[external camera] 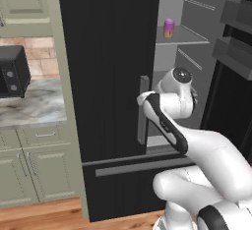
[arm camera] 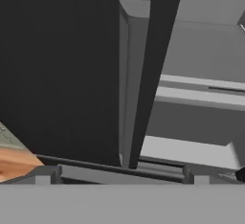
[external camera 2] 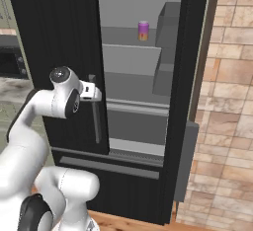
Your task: Open the fridge, grab two sodas, and place both sodas inside the bowl with ice on the dining counter.
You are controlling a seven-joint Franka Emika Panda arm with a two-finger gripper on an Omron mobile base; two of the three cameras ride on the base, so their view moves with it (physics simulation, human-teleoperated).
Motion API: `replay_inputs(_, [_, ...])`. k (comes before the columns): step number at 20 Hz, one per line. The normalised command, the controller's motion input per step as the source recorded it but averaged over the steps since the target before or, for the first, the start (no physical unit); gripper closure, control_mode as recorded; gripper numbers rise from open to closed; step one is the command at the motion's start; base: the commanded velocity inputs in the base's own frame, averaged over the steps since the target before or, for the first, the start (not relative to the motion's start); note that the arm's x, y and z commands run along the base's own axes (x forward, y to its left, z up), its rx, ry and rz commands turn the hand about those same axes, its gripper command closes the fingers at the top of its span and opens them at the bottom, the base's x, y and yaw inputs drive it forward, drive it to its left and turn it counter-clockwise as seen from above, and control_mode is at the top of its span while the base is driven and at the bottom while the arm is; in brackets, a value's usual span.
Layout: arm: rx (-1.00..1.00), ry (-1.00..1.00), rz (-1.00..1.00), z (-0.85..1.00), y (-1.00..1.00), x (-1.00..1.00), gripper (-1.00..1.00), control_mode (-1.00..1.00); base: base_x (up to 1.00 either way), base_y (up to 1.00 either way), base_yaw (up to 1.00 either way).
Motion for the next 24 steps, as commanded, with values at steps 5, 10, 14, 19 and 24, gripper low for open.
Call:
replay_inputs(5, [0.00, 0.00, 0.00, -0.22, -0.01, 0.45, -1.00, -1.00, 0.00, 0.00, 0.00])
replay_inputs(10, [0.01, 0.00, 0.00, -0.17, -0.04, 0.56, -1.00, -1.00, 0.00, 0.00, 0.00])
replay_inputs(14, [0.00, 0.00, 0.00, -0.18, -0.01, 0.57, -1.00, -1.00, 0.00, 0.00, 0.00])
replay_inputs(19, [0.01, 0.00, 0.00, -0.17, 0.00, 0.42, -1.00, -1.00, 0.00, 0.00, 0.00])
replay_inputs(24, [0.01, -0.01, 0.00, -0.16, 0.00, 0.37, -1.00, -1.00, 0.00, 0.00, 0.00])
